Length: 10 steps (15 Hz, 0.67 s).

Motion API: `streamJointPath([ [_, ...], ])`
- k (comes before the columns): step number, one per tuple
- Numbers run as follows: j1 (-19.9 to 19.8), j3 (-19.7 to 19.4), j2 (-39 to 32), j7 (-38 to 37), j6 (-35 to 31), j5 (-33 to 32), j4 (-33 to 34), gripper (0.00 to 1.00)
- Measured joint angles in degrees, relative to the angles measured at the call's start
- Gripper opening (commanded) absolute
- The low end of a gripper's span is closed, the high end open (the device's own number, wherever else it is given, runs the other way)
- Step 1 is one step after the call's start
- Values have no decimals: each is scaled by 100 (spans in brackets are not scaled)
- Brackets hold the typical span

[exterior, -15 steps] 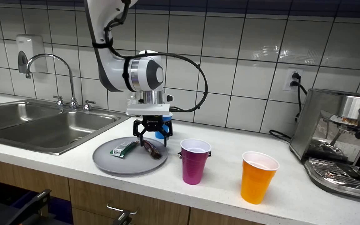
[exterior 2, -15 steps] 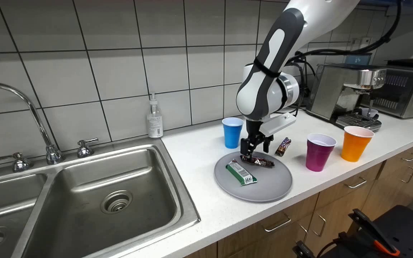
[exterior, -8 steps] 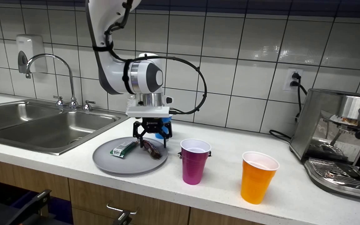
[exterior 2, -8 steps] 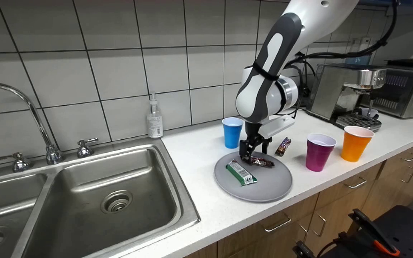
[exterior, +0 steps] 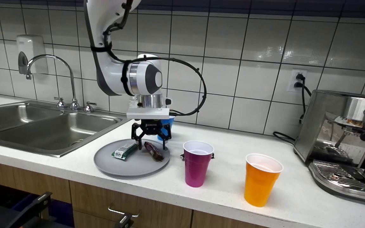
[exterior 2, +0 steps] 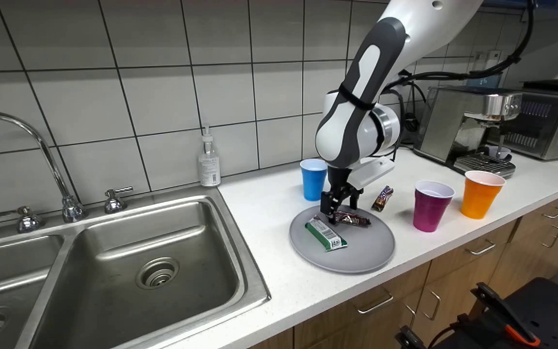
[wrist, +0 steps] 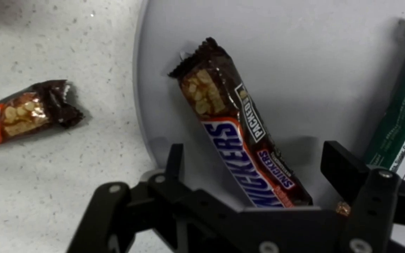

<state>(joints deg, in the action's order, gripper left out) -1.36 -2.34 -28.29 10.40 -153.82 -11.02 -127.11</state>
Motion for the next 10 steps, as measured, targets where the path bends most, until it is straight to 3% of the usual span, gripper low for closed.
streamJointPath([
  [1, 0, 3, 0, 0, 0, 0, 0, 74],
  [10, -1, 4, 0, 0, -4, 1, 1, 5],
])
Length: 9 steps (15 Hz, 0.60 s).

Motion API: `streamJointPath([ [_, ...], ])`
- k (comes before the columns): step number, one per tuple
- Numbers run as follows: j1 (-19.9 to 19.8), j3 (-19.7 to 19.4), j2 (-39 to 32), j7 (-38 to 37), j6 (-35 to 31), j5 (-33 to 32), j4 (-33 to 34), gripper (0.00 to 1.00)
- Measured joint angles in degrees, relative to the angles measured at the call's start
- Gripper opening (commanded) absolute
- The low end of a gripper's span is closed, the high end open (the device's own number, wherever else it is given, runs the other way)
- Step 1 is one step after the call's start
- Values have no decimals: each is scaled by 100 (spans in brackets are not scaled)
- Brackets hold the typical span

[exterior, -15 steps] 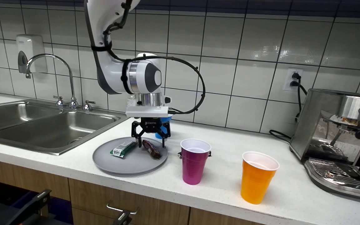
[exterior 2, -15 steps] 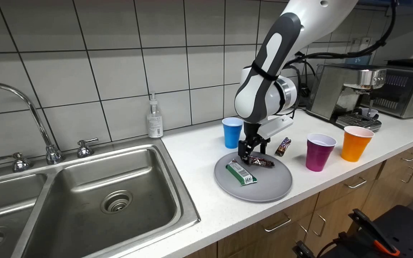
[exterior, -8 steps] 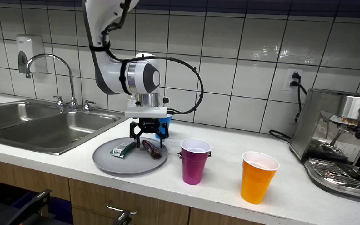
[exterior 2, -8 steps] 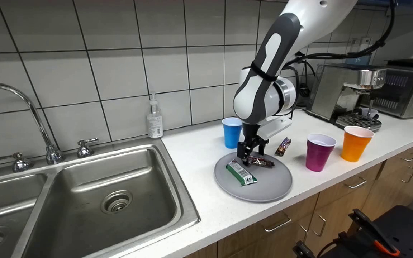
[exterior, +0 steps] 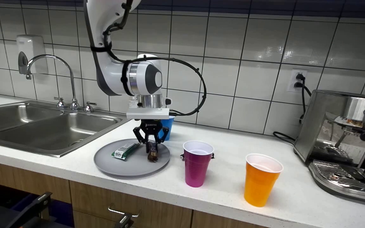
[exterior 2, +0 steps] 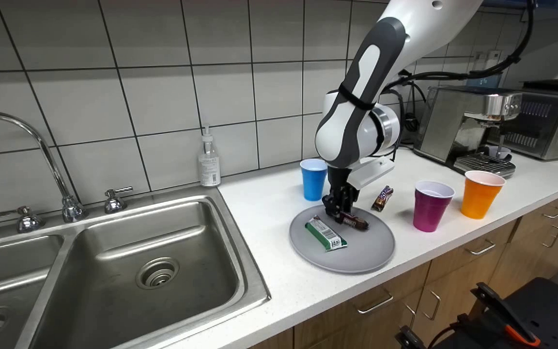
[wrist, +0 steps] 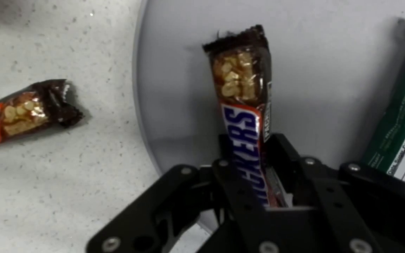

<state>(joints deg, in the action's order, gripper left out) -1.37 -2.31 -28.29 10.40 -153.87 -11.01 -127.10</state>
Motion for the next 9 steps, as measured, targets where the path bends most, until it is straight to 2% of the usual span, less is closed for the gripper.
streamJointPath([
  [1, 0, 0, 0, 0, -2, 0, 1, 0],
  [3, -3, 0, 2, 0, -5, 1, 3, 5],
  [9, -201, 153, 118, 384, 30, 301, 3, 4],
])
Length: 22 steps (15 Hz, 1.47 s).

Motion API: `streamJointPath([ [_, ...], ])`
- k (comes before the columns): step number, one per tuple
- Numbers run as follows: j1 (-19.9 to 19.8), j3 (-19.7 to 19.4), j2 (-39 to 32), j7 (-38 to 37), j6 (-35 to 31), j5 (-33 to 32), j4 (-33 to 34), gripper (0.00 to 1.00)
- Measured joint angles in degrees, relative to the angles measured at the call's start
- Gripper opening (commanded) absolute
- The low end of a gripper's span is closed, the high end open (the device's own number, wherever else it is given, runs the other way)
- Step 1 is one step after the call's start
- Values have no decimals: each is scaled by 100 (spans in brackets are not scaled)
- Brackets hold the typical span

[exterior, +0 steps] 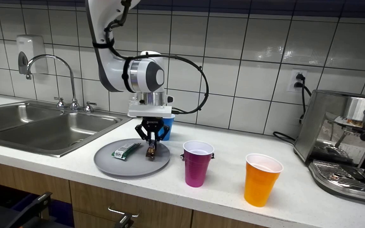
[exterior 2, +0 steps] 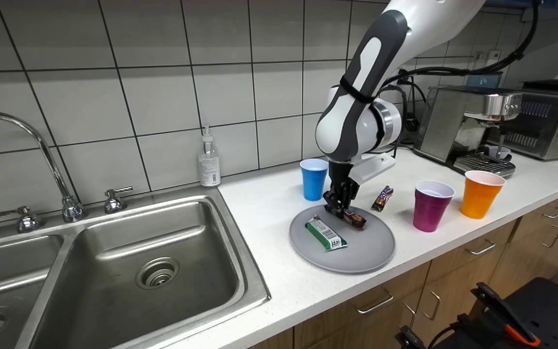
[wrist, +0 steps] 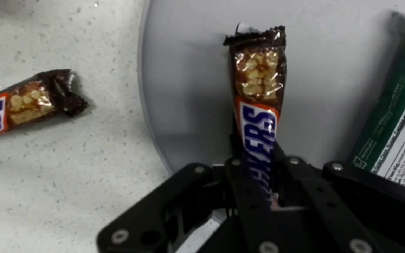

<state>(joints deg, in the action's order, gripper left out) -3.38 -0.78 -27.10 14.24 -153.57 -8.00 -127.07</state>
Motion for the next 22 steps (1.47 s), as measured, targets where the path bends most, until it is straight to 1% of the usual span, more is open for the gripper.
streamJointPath([
  [3, -202, 104, 186, 236, 84, 344, 16, 4],
  [7, -413, 103, 345, 268, 302, 660, 171, 4],
  [12, -635, 9, 344, 240, 554, 826, 512, 4],
  [17, -647, -230, 193, -117, 635, 832, 859, 4],
  [22, -607, -413, -203, -791, 635, 823, 1301, 4],
])
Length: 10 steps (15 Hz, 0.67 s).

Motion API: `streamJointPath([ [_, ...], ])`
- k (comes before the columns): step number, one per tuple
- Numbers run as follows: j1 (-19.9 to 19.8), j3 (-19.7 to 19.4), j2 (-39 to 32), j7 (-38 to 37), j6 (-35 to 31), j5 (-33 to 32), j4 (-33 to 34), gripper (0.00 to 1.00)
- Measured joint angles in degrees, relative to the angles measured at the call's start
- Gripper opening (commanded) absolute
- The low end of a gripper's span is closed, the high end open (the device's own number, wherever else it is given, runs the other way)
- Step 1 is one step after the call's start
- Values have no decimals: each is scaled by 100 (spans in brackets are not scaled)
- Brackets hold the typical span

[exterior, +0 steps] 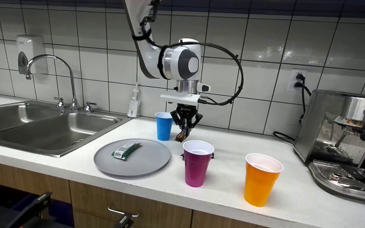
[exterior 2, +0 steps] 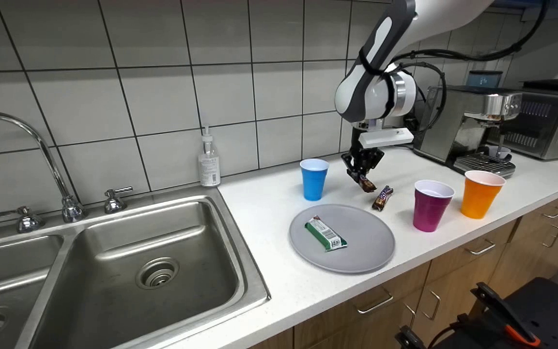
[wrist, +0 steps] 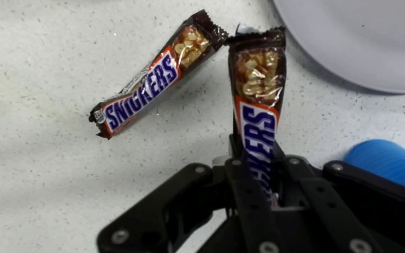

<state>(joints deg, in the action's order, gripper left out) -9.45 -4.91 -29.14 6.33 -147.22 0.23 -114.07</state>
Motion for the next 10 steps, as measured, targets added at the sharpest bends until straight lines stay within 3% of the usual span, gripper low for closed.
streamJointPath([
  [10, 231, -278, -700, -1392, 356, 0, 726, 4],
])
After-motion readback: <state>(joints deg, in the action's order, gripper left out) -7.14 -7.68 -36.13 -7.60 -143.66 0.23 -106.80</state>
